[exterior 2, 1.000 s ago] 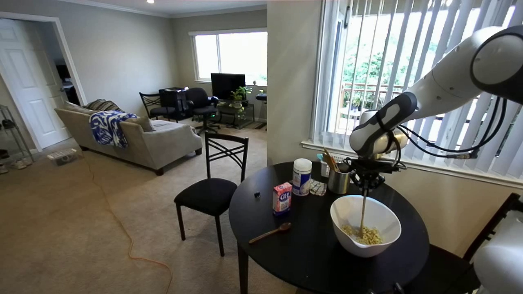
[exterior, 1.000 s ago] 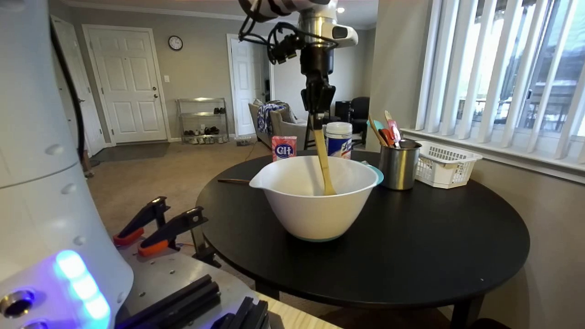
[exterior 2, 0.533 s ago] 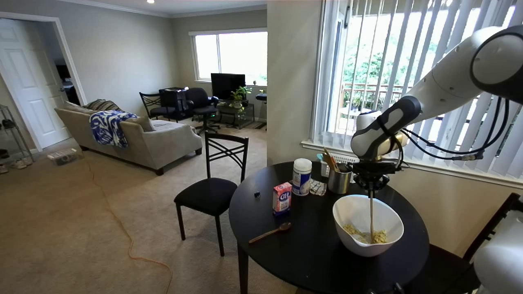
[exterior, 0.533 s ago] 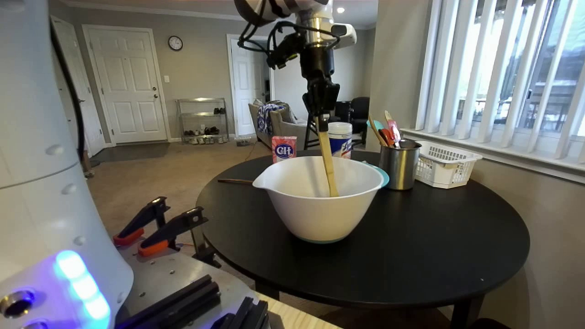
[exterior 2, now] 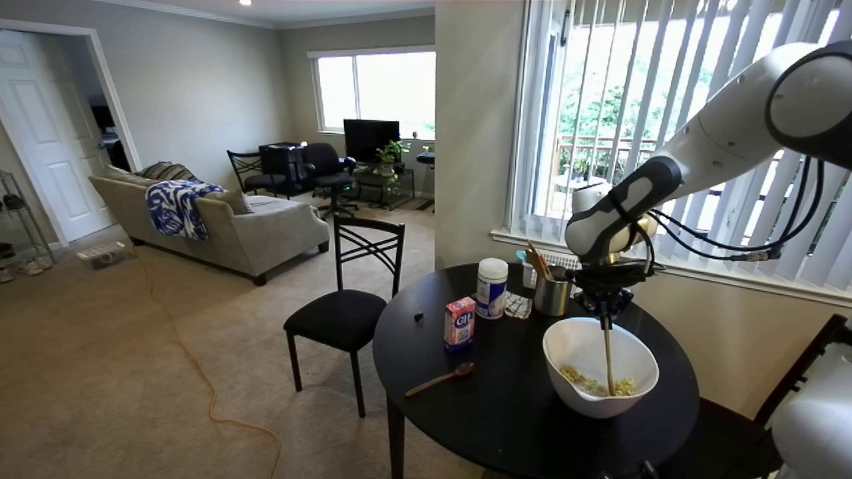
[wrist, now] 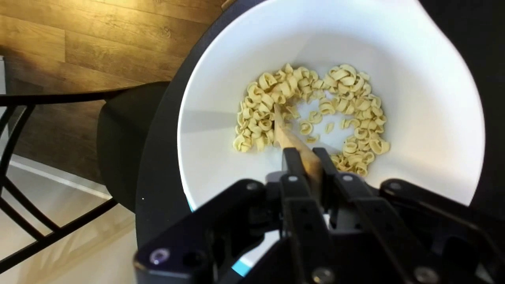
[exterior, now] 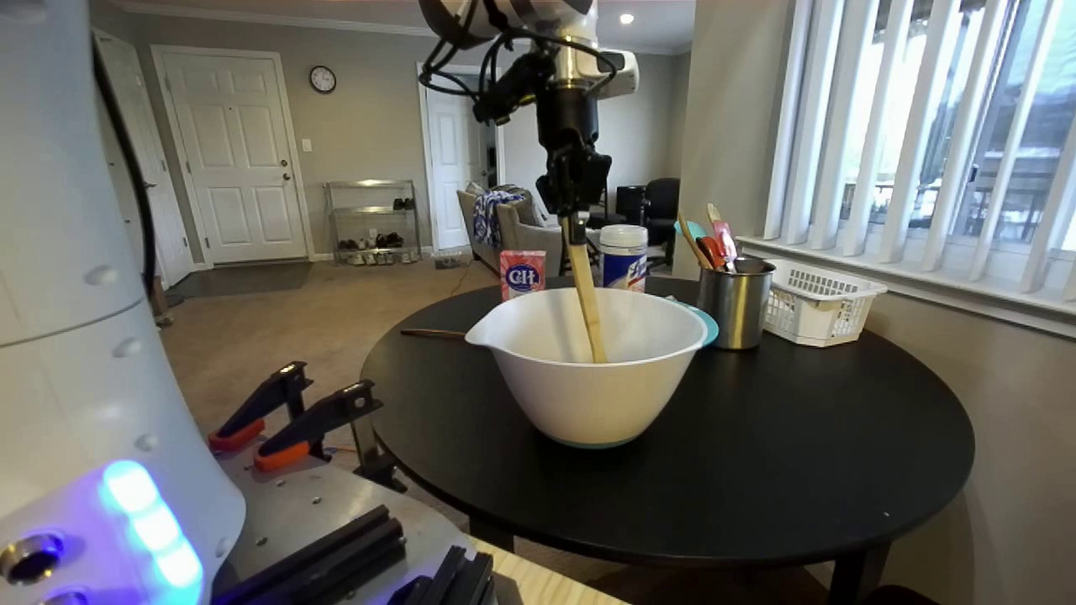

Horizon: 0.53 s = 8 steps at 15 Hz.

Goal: Use the wooden fork to stir in the bowl

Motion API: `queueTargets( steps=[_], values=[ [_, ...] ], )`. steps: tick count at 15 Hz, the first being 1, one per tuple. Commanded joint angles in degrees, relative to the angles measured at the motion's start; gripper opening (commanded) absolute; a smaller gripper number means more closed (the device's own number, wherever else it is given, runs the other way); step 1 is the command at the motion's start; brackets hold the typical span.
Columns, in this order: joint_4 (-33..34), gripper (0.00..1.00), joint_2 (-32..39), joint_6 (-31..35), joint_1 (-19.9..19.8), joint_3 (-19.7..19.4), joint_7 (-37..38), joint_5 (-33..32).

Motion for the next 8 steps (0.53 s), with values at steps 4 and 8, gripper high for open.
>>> queueTargets(
  steps=[4, 8],
  values=[
    [3.57, 0.03, 1.02, -12.59, 0.69, 1.09, -0.52, 5.13],
    [5.35, 0.03, 1.54, -16.16, 0.42, 1.5, -1.21, 10.45]
  ],
)
